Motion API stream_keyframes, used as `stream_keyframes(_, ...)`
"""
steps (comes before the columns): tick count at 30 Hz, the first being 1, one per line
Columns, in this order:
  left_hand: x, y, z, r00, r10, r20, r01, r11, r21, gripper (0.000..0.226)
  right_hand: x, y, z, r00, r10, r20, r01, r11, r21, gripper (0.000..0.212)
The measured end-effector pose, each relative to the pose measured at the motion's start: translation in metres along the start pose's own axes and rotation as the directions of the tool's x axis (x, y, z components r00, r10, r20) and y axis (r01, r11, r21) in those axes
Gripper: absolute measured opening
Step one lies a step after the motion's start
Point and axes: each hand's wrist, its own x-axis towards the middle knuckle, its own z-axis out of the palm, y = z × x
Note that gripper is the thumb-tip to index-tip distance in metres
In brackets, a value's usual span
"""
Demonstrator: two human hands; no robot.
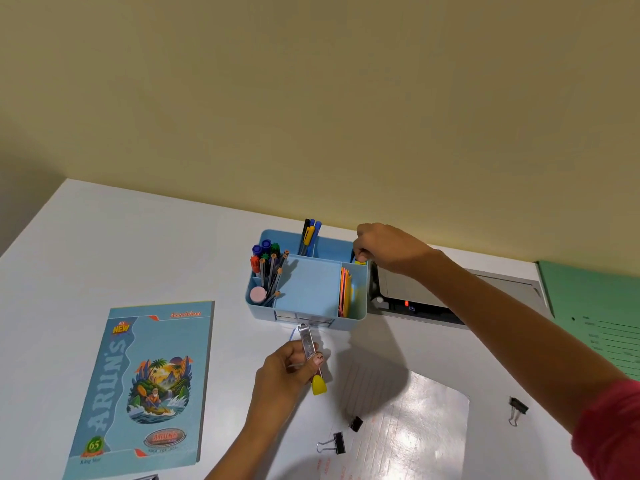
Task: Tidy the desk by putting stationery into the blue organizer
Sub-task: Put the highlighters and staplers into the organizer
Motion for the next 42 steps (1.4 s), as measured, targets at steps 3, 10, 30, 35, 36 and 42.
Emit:
stream_keyframes(3, 0.0, 0.001, 0.001, 1.0, -0.004, -0.011, 0.004, 1.0, 0.01, 0.009, -0.004, -0.004, 0.006, 0.998, 0.027, -0.055, -0.023, 0.996, 0.082, 0.018)
stream_keyframes(10, 0.001, 0.003, 0.0, 0.999, -0.024, -0.034, 0.026, 0.999, 0.033, 0.007, -0.006, -0.005, 0.015, 0.986, 0.086, -0.142, -0.047, 0.964, 0.262, 0.015)
stream_keyframes(30, 0.009, 0.053, 0.002, 0.976, 0.212, -0.057, -0.215, 0.975, -0.063, 0.014, -0.057, -0.057, -0.003, 0.746, 0.545, -0.381, 0.032, 0.543, 0.839, 0.01)
stream_keyframes(35, 0.02, 0.075, 0.012, 0.989, 0.134, -0.061, -0.147, 0.918, -0.369, 0.03, -0.087, -0.106, 0.035, 0.784, 0.588, -0.2, -0.011, 0.335, 0.942, 0.014)
stream_keyframes(36, 0.023, 0.079, 0.014, 0.991, 0.116, -0.066, -0.133, 0.905, -0.403, 0.028, -0.091, -0.111, 0.044, 0.786, 0.599, -0.152, -0.008, 0.256, 0.967, 0.019)
stream_keyframes(42, 0.03, 0.086, 0.021, 0.997, 0.008, 0.071, 0.033, 0.822, -0.568, 0.02, -0.098, -0.12, 0.06, 0.708, 0.706, -0.015, 0.107, -0.087, 0.99, 0.024)
